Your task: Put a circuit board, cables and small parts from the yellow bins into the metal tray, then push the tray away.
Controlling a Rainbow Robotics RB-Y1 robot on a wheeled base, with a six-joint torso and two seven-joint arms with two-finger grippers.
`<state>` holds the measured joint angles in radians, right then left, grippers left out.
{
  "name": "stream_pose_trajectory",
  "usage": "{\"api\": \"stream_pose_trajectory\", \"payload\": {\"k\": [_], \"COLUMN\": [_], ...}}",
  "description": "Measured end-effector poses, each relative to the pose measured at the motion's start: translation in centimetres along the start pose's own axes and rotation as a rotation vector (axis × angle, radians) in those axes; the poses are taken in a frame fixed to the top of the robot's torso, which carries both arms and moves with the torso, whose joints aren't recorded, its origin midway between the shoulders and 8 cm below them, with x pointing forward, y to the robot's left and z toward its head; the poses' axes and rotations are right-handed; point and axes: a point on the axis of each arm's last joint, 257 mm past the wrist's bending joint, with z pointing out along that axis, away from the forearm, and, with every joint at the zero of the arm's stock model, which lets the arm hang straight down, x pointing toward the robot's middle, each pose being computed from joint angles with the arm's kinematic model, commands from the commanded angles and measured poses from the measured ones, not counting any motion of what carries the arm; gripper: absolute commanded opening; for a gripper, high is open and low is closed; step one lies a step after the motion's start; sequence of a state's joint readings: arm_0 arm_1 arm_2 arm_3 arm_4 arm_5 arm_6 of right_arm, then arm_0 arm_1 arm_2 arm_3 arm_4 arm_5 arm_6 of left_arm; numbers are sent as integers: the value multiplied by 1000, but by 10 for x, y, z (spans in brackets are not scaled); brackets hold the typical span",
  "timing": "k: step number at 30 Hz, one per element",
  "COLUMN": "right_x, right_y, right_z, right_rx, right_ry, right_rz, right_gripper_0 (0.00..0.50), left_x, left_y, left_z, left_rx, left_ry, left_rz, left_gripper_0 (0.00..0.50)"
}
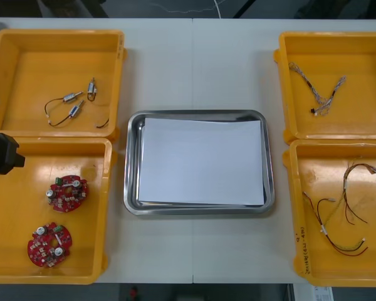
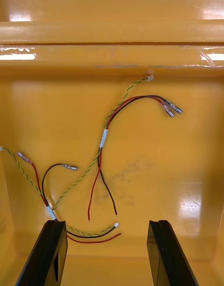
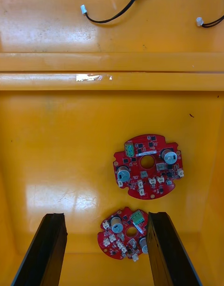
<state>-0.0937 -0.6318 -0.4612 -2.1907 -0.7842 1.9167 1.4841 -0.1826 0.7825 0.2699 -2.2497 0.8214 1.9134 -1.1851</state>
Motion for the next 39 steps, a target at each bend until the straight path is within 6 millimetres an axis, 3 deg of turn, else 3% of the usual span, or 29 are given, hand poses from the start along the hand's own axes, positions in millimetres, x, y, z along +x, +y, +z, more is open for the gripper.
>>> {"api": "stream_pose_trajectory", "payload": {"k": [39], "right_x": [0], "right_y": [0], "right_z": [0], "right_rx": [0], "right_ry": [0], "right_rz": [0], "right_gripper_0": [500], "left_x": [0], "left_y": [0], "left_z": [0], "left_rx": [0], "left_ry": [0], "left_rz": [0], "left_gripper_0": [500]}}
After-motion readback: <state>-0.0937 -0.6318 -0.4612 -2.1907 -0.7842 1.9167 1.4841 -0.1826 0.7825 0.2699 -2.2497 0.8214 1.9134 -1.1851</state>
